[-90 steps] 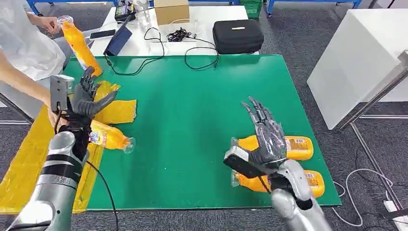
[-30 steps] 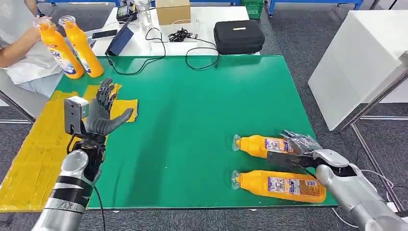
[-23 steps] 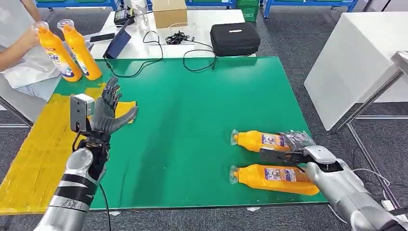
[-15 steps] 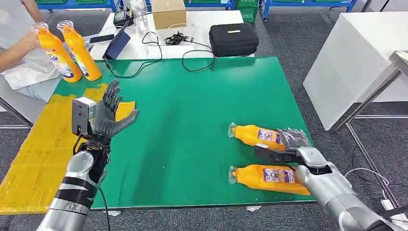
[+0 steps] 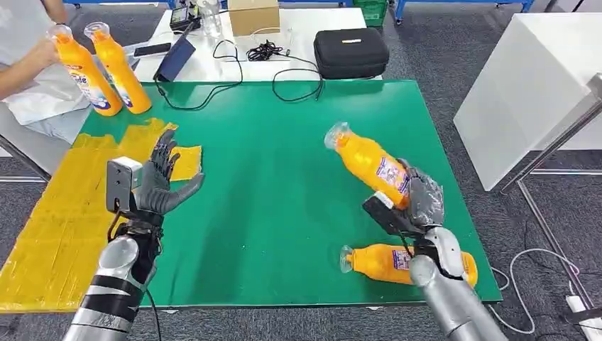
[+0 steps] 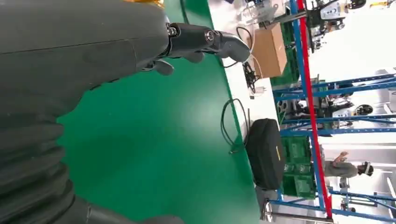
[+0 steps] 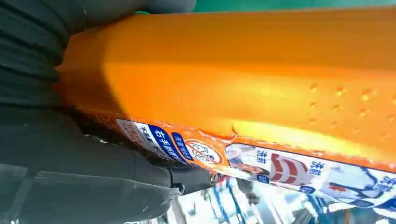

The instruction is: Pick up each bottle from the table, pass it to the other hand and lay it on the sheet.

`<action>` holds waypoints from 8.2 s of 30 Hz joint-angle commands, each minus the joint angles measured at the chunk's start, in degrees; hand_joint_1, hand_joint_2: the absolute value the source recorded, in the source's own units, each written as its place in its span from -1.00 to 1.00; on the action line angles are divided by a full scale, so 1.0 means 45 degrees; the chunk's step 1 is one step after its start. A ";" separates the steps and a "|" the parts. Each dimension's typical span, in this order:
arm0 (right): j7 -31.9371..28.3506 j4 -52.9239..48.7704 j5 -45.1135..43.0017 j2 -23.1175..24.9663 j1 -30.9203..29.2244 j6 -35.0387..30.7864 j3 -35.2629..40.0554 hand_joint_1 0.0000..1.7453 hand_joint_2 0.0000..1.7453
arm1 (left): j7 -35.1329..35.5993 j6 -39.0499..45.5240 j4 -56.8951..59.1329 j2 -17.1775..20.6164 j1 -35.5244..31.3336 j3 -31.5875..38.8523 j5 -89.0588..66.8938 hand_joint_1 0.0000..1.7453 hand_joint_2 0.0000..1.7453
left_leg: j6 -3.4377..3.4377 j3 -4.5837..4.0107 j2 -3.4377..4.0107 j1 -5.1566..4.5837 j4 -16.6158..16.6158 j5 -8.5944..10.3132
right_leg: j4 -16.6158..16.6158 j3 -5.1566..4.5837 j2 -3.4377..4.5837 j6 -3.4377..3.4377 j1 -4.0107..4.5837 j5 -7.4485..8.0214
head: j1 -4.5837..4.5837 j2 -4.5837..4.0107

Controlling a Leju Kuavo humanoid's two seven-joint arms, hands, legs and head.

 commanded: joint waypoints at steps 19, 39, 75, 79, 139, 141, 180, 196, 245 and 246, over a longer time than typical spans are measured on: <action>-0.2648 -0.1736 -0.5893 0.2941 -0.0039 0.2454 -0.0674 1.00 1.00 | 0.0227 -0.2543 -0.2434 0.0678 -0.0096 -0.3352 0.2160 -1.00 1.00 | -0.0012 0.0004 0.0041 0.0003 0.0004 -0.0029 | 0.0005 0.0002 0.0021 -0.0014 0.0002 -0.0015 | 0.0000 0.0000; -0.2991 0.2037 -0.1411 0.4249 -0.1830 0.2946 0.5322 1.00 1.00 | 0.0030 -0.3134 -0.1818 0.0286 -0.1296 -0.3957 0.2609 -1.00 1.00 | -0.0018 0.0029 0.0014 0.0013 -0.0004 -0.0032 | 0.0007 0.0010 -0.0022 -0.0021 0.0016 -0.0037 | 0.0000 0.0000; -0.2406 0.4548 -0.0031 0.5055 -0.2423 0.2049 0.8481 1.00 1.00 | -0.0265 -0.2512 -0.0793 -0.0311 -0.1881 -0.3864 0.2466 1.00 1.00 | -0.0019 -0.0020 -0.0040 0.0024 0.0005 -0.0010 | 0.0005 -0.0023 -0.0068 -0.0015 0.0037 -0.0034 | 0.0000 0.0000; -0.2406 0.4548 -0.0031 0.5055 -0.2423 0.2049 0.8481 1.00 1.00 | -0.0265 -0.2512 -0.0793 -0.0311 -0.1881 -0.3864 0.2466 1.00 1.00 | -0.0016 -0.0035 -0.0033 0.0017 0.0000 0.0000 | 0.0002 -0.0045 -0.0059 -0.0012 0.0031 -0.0023 | 0.0000 0.0000; -0.3427 -0.8358 -0.4064 0.1040 0.3953 0.3174 -0.0956 -1.00 1.00 | 0.3750 0.1870 1.1800 0.1450 -0.5385 -0.2605 -1.6010 1.00 1.00 | -0.0016 -0.0048 0.0020 0.0004 -0.0002 -0.0020 | -0.0001 -0.0065 -0.0006 -0.0012 0.0016 -0.0015 | 0.0000 0.0000; -0.3204 -0.8101 -0.3870 0.0931 0.3829 0.3482 -0.0790 -1.00 1.00 | 0.3884 0.1759 1.1868 0.1453 -0.5210 -0.2417 -1.5976 1.00 1.00 | -0.0017 -0.0046 0.0021 0.0006 -0.0003 -0.0019 | -0.0004 -0.0060 -0.0007 -0.0013 0.0018 -0.0014 | 0.0005 0.0000; 0.3157 -0.9024 0.1802 -0.5845 0.8001 0.3649 0.1616 -1.00 1.00 | -0.0811 0.0881 0.1034 -0.0892 0.3042 0.1528 -0.3565 -1.00 1.00 | 0.0043 -0.0015 -0.0017 -0.0035 0.0007 -0.0112 | 0.0010 -0.0021 -0.0046 0.0037 -0.0028 -0.0114 | 0.0000 0.0000; 0.5683 -0.8262 0.2431 -0.5344 0.9115 0.3451 -0.0312 -1.00 1.00 | -0.0901 0.0947 0.0971 -0.1099 0.3488 0.1494 -0.3155 -1.00 1.00 | 0.0057 -0.0006 -0.0004 -0.0046 -0.0002 -0.0163 | -0.0012 0.0000 -0.0033 0.0053 -0.0034 -0.0132 | -0.0005 0.0000; 0.4170 -0.0962 0.3077 -0.3752 0.4766 0.6751 0.1399 1.00 1.00 | -0.0793 0.0665 0.1693 -0.1199 0.2701 -0.0010 -0.2518 -1.00 1.00 | 0.0119 0.0214 0.0265 0.0039 -0.0042 -0.0209 | -0.0241 0.0230 0.0168 0.0016 0.0060 -0.0147 | 0.0000 0.0000; 0.4143 -0.0927 0.3042 -0.3741 0.4731 0.6738 0.1429 1.00 1.00 | -0.0799 0.0692 0.1767 -0.1216 0.2686 -0.0009 -0.2472 -1.00 1.00 | 0.0148 0.0240 0.0339 0.0056 -0.0035 -0.0203 | -0.0256 0.0247 0.0189 0.0017 0.0083 -0.0167 | 0.0005 0.0000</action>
